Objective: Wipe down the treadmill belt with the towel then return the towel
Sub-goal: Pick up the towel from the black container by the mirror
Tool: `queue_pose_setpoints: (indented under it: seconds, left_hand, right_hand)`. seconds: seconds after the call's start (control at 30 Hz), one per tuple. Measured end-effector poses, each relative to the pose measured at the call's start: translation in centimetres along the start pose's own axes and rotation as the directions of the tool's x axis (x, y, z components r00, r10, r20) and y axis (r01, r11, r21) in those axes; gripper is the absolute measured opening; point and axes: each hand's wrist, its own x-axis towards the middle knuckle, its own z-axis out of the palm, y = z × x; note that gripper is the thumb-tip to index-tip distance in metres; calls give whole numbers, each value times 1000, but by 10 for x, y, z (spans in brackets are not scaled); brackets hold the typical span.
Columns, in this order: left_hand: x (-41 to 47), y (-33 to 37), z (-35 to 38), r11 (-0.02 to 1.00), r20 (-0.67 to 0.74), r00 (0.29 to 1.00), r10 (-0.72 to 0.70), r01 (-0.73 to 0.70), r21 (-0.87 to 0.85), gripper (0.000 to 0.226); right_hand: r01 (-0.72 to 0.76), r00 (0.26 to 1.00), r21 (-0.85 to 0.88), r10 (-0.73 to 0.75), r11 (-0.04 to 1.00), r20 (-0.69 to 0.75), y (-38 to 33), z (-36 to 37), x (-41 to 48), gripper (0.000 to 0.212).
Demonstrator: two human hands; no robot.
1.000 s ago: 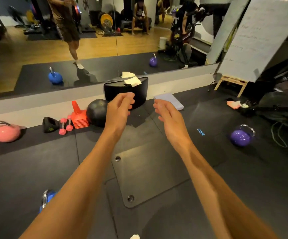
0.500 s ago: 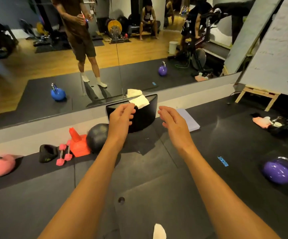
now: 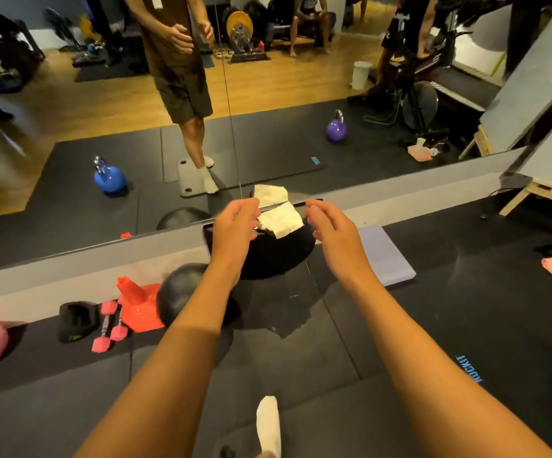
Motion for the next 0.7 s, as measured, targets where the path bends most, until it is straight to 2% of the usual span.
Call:
queue_pose_setpoints:
  seconds: [0.2, 0.3, 0.37, 0.47, 0.53, 0.7]
  left_hand:
    - [131, -5, 20, 988, 52, 989, -141, 144, -50, 25]
    - [189, -21, 35, 973, 42, 973, -227, 229, -37, 30]
    - [226, -38, 48, 963, 20, 963, -269, 269, -9, 25]
    - [280, -79, 69, 948, -23, 948, -317, 318, 35, 17]
    - [315, -111, 82, 932, -46, 933, -357, 359, 48, 20]
    - [394, -206, 120, 838, -122, 834, -539, 545, 22, 17]
  right_hand:
    - [-79, 997, -16, 79, 997, -8, 23, 16, 123, 19]
    - [-146, 989, -20, 146, 989, -4, 45, 19, 177, 18]
    - [-168, 986, -41, 168, 985, 3, 64, 20, 214, 18]
    - [-208, 978, -50, 208, 977, 8, 107, 26, 271, 22]
    - [-272, 962, -57, 273, 961, 19, 145, 34, 306, 28]
    - [-441, 894, -113, 447, 890, 34, 247, 50, 379, 31]
